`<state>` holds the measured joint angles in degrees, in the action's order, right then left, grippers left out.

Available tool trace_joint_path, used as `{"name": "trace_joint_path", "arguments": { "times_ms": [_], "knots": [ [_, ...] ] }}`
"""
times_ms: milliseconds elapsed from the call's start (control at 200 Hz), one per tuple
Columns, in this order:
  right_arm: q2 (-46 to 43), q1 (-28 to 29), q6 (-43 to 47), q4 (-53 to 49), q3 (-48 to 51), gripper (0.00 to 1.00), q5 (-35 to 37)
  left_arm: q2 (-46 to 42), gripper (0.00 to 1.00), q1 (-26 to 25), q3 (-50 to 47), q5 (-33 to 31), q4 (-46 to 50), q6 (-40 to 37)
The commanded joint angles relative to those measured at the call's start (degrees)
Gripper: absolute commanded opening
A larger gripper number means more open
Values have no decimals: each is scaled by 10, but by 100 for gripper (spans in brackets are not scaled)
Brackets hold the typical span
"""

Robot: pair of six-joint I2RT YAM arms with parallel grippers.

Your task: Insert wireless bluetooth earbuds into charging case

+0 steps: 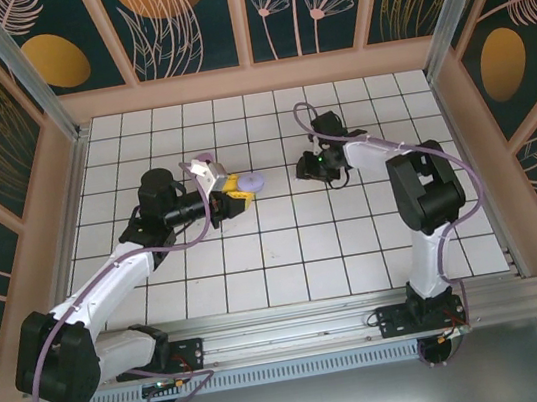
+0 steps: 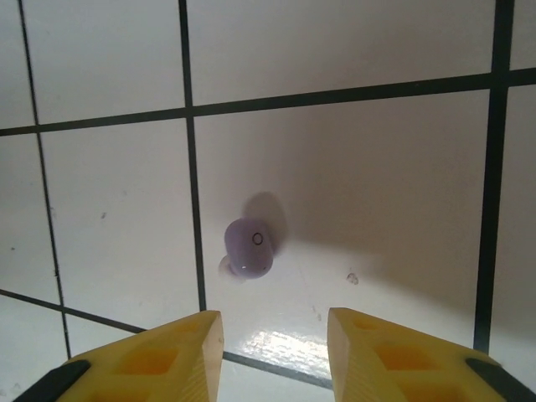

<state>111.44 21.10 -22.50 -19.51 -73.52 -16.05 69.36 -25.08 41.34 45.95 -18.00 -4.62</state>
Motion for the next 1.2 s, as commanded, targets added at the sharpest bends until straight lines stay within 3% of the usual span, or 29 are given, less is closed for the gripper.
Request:
{"name": "trace_joint_path", "arguments": {
  "times_ms": [0,560,1046,1196],
  "knots": [
    [15,6,17,-7,-27,40,7,-2,0,1,-4,1,-26,4],
    [69,21,35,-19,-65,40,10,-1,0,1,-9,-5,-20,-2],
    [86,23,44,-21,-79,35,0,-25,0,2,-21,-15,-11,-3],
    [97,23,51,-25,-89,29,-7,-26,0,2,-22,-16,-14,0]
  ]
}}
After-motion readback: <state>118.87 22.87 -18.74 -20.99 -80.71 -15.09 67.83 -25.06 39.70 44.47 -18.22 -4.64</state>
